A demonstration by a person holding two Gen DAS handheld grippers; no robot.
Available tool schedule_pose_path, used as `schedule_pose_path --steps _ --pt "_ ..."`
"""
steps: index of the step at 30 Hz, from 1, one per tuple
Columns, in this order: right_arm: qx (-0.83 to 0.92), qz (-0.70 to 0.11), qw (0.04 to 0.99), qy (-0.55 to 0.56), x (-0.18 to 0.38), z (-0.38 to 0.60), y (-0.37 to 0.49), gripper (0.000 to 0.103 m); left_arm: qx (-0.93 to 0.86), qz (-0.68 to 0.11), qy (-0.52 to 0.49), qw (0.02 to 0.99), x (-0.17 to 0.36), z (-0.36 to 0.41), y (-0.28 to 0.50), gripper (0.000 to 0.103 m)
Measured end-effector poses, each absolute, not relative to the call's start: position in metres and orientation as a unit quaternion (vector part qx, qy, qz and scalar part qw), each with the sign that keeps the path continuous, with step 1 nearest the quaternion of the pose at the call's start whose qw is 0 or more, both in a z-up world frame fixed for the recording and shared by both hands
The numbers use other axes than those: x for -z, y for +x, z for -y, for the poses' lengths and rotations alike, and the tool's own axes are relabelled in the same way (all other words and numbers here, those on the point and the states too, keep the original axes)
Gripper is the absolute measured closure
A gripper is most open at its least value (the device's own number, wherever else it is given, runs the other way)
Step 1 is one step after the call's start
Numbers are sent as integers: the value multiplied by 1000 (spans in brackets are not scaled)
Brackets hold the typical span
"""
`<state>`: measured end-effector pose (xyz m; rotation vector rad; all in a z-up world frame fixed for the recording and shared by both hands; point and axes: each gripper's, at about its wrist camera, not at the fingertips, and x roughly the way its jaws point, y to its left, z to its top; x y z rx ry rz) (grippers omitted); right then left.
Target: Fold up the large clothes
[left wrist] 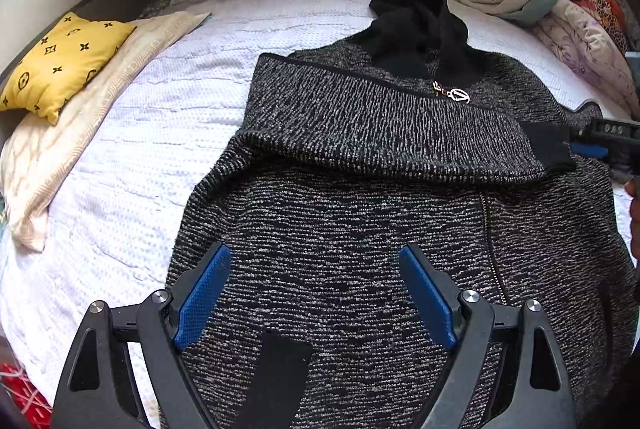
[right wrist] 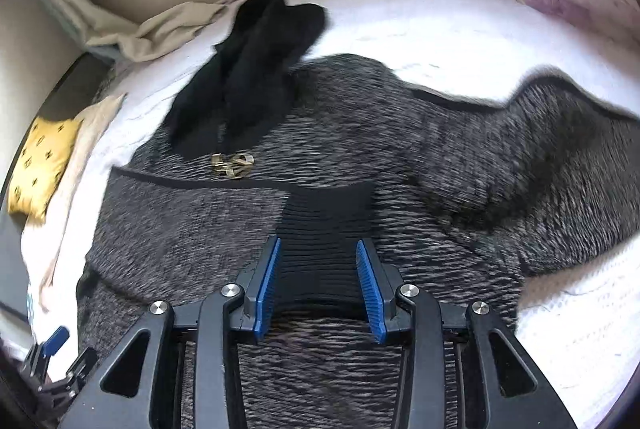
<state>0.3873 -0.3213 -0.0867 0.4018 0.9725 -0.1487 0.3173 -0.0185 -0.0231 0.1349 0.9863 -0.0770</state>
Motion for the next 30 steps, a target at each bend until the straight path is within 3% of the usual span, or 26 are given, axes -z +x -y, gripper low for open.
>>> schedule_pose_path --steps 7,10,15,21,30 --pt "43 -473 824 309 129 355 400 63 33 -473 48 879 18 11 320 14" --pt "17 -470 827 308 133 351 409 61 33 -473 45 879 18 12 322 14" --pt "22 -475 849 229 120 338 427 97 30 -479 55 875 24 18 326 14" --pt "18 -389 907 158 66 323 437 98 32 -485 74 871 35 29 329 14" --pt "35 -325 943 56 34 283 438 99 43 -487 85 868 37 36 328 14"
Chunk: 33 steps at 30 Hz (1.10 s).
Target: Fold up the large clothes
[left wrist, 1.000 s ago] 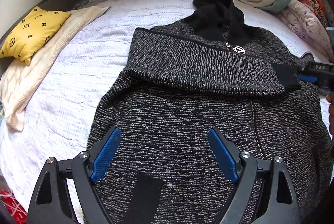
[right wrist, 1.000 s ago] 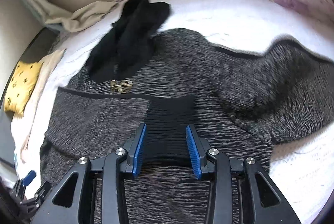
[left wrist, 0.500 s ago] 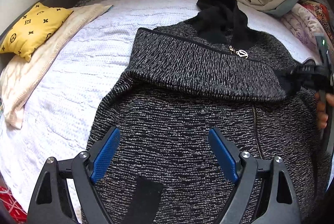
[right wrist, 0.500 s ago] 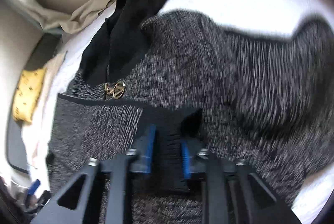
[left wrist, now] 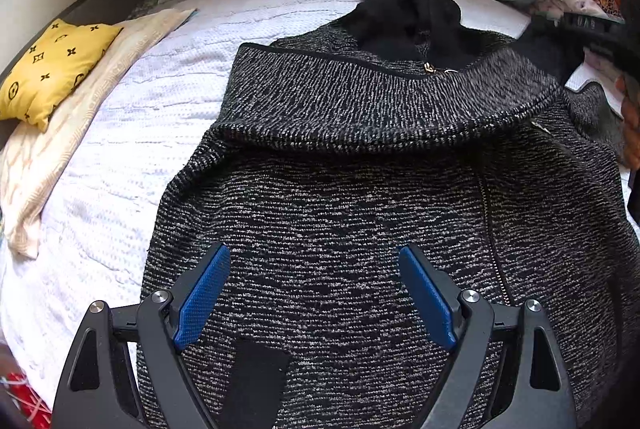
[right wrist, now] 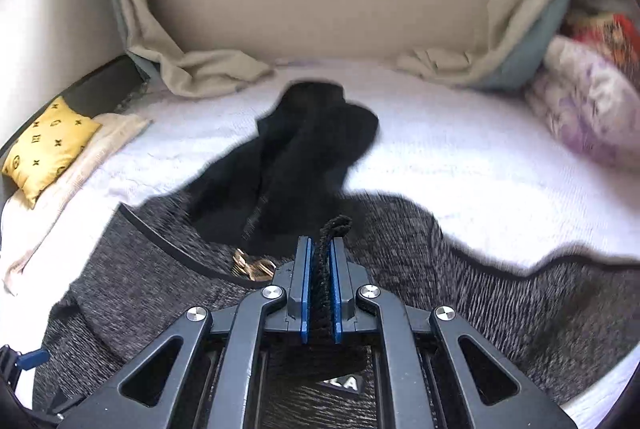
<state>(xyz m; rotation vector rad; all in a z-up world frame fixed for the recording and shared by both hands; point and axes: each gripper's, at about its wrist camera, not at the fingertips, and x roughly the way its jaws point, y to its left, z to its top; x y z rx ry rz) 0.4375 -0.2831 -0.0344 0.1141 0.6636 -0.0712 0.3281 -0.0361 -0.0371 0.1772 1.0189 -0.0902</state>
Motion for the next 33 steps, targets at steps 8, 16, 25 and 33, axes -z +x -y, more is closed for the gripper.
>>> schedule_pose_path --steps 8,16,25,33 --pt "48 -291 955 11 16 269 427 102 38 -484 83 870 35 32 328 14" --pt "91 -405 907 80 74 318 427 101 42 -494 111 861 47 43 324 14" --pt "1 -483 870 100 98 281 405 97 56 -492 126 859 48 55 315 14" --pt "30 -492 857 148 98 283 397 75 70 -484 132 862 44 56 303 14"
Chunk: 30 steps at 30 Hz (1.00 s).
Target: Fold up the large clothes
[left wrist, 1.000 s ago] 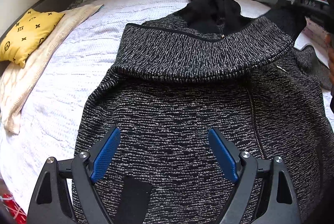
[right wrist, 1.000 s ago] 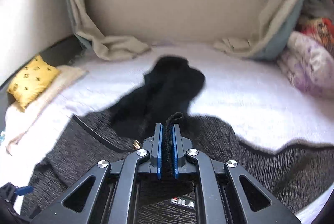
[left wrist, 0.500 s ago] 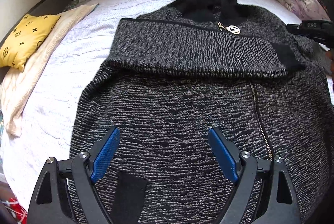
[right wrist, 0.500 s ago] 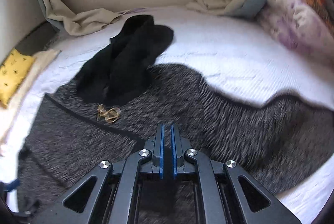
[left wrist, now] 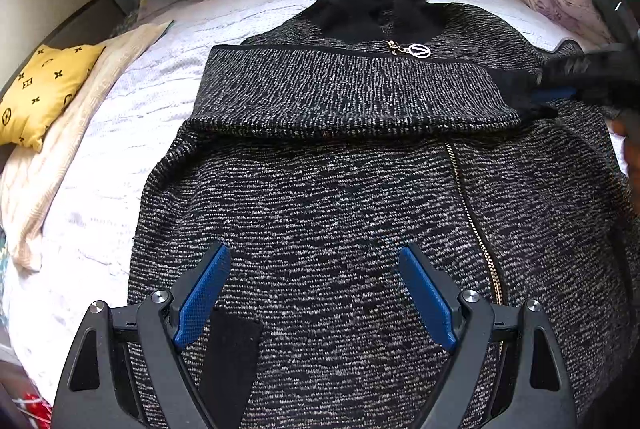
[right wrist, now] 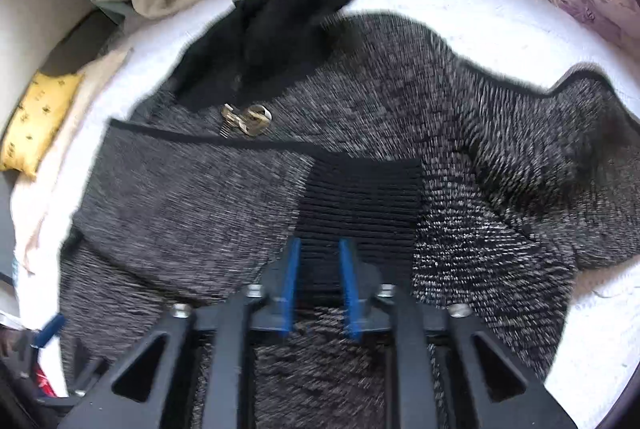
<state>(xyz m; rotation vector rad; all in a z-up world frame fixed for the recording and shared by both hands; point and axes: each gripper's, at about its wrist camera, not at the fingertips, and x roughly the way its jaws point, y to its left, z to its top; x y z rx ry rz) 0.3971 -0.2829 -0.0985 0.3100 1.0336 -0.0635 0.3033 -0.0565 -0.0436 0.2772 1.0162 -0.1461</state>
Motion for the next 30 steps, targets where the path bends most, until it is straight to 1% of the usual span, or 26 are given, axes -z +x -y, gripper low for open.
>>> schedule_pose_path --steps 2,4,5,6,11,15,19,21,23,25,29,30 --pt "23 -473 867 153 78 281 387 71 72 -483 130 863 42 57 300 14" --pt "18 -459 873 162 60 281 376 63 75 -480 129 864 39 58 298 14" --pt "16 -452 876 168 51 282 368 56 76 -479 129 865 38 59 297 14" --pt "18 -446 878 172 43 280 362 53 78 -478 129 866 37 60 295 14" --pt "38 -425 884 189 11 300 323 48 82 -476 131 866 36 63 291 14" --pt "70 -404 886 218 1 332 292 48 81 -477 130 865 36 63 291 14" --pt "118 -370 884 260 10 386 262 48 76 -482 121 865 35 57 297 13" --pt "145 -365 878 275 20 409 248 48 67 -480 108 868 32 49 302 11" --pt "174 -366 862 305 31 438 232 48 60 -478 94 871 29 41 306 5" --pt "192 -361 847 340 37 460 219 48 62 -476 74 874 25 35 311 4" --pt "220 -336 826 396 41 498 191 40 77 -471 31 878 14 28 318 3" --pt "225 -333 820 406 42 504 188 40 79 -467 28 881 11 29 319 2"
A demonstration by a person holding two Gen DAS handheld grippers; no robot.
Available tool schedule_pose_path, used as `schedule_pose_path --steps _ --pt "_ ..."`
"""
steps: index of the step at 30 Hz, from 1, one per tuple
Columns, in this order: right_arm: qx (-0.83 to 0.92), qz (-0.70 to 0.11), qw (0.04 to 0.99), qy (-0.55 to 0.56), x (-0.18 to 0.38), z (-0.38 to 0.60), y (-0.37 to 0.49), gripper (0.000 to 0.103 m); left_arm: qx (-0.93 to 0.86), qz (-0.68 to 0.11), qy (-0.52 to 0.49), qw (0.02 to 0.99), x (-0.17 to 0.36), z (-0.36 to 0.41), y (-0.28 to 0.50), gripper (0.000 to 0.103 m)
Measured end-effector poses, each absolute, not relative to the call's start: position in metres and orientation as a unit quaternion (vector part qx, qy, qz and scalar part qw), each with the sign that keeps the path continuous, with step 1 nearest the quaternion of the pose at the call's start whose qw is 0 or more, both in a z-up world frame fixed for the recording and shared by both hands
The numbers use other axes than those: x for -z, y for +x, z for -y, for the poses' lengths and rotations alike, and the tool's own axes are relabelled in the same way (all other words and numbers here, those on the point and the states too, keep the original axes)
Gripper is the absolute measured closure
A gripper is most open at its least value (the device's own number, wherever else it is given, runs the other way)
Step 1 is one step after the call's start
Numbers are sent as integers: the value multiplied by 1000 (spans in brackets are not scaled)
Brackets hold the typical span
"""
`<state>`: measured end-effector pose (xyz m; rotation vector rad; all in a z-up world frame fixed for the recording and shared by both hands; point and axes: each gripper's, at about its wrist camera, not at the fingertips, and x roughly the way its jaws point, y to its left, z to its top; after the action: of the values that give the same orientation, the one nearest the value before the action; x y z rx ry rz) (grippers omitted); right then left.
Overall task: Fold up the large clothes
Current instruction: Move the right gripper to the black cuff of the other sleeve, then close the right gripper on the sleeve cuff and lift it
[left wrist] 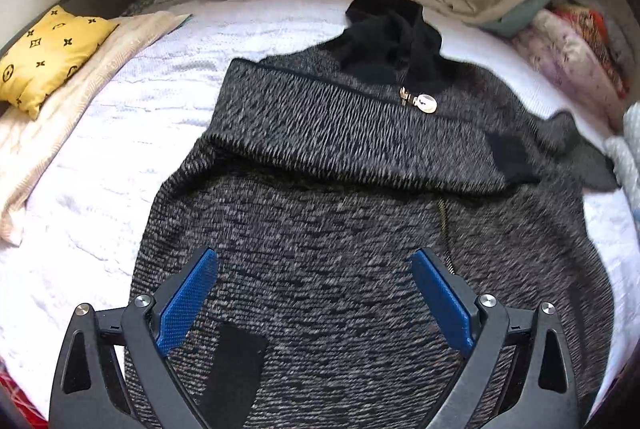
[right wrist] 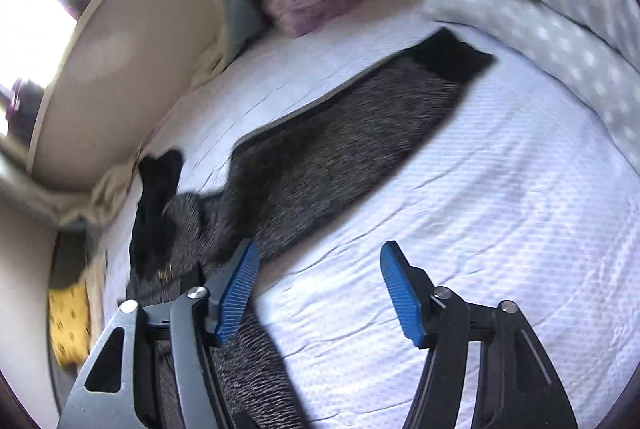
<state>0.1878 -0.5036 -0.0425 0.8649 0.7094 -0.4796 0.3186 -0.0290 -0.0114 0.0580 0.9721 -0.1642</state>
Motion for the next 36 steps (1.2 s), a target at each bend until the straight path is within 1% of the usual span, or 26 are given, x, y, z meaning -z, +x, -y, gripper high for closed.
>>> schedule_pose_path --steps 1,4,11,16,17,19,21,28,36 --pt "228 -328 816 419 44 510 185 40 81 -459 27 884 8 30 320 0" --pt "233 -318 803 447 51 524 176 40 83 -446 28 891 4 35 321 0" --pt "255 -304 777 489 66 553 167 40 99 -462 20 881 11 38 323 0" --pt "291 -302 781 463 67 571 178 41 103 -464 19 880 11 38 322 0" --pt "294 -303 781 460 71 576 182 43 102 -465 18 879 12 38 322 0" --pt "301 -310 776 459 78 587 189 49 101 -467 17 879 13 38 323 0" --pt "304 -311 770 467 84 597 192 52 100 -467 16 878 13 36 324 0" --pt "305 -279 760 502 114 623 196 52 95 -471 21 877 18 36 327 0" --pt "304 -253 781 484 120 638 220 52 95 -484 34 869 30 42 331 0"
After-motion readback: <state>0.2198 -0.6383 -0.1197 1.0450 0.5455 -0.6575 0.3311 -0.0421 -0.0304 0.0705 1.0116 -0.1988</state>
